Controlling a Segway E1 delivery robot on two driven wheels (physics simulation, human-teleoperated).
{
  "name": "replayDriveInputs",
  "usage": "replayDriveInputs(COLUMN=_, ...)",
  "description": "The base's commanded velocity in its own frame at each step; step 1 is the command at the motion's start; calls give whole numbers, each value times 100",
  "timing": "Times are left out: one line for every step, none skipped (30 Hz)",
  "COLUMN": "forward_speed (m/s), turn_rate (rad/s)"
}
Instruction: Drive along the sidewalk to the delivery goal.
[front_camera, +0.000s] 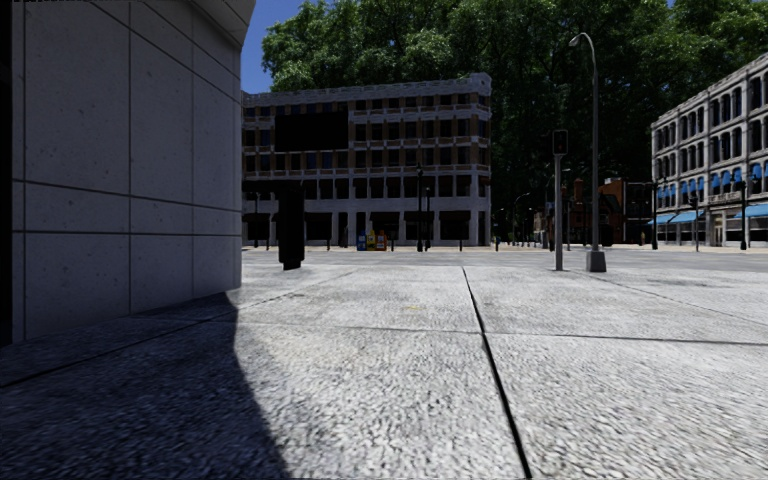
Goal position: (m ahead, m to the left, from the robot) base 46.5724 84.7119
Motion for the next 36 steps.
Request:
replayDriveInputs(forward_speed=200, turn_rate=0)
replayDriveInputs(forward_speed=200, turn_rate=0)
replayDriveInputs(forward_speed=200, turn_rate=0)
replayDriveInputs(forward_speed=200, turn_rate=0)
replayDriveInputs(forward_speed=200, turn_rate=0)
replayDriveInputs(forward_speed=200, turn_rate=0)
replayDriveInputs(forward_speed=200, turn_rate=0)
replayDriveInputs(forward_speed=200, turn_rate=0)
replayDriveInputs(forward_speed=200, turn_rate=0)
replayDriveInputs(forward_speed=200, turn_rate=0)
replayDriveInputs(forward_speed=200, turn_rate=0)
replayDriveInputs(forward_speed=200, turn_rate=0)
replayDriveInputs(forward_speed=200, turn_rate=0)
replayDriveInputs(forward_speed=200, turn_rate=0)
replayDriveInputs(forward_speed=200, turn_rate=0)
replayDriveInputs(forward_speed=200, turn_rate=0)
replayDriveInputs(forward_speed=200, turn_rate=0)
replayDriveInputs(forward_speed=200, turn_rate=0)
replayDriveInputs(forward_speed=200, turn_rate=0)
replayDriveInputs(forward_speed=200, turn_rate=0)
replayDriveInputs(forward_speed=200, turn_rate=0)
replayDriveInputs(forward_speed=200, turn_rate=0)
replayDriveInputs(forward_speed=200, turn_rate=0)
replayDriveInputs(forward_speed=200, turn_rate=0)
replayDriveInputs(forward_speed=200, turn_rate=0)
replayDriveInputs(forward_speed=200, turn_rate=0)
replayDriveInputs(forward_speed=200, turn_rate=0)
replayDriveInputs(forward_speed=200, turn_rate=0)
replayDriveInputs(forward_speed=200, turn_rate=0)
replayDriveInputs(forward_speed=200, turn_rate=0)
replayDriveInputs(forward_speed=200, turn_rate=0)
replayDriveInputs(forward_speed=200, turn_rate=5)
replayDriveInputs(forward_speed=200, turn_rate=5)
replayDriveInputs(forward_speed=200, turn_rate=12)
replayDriveInputs(forward_speed=200, turn_rate=14)
replayDriveInputs(forward_speed=200, turn_rate=15)
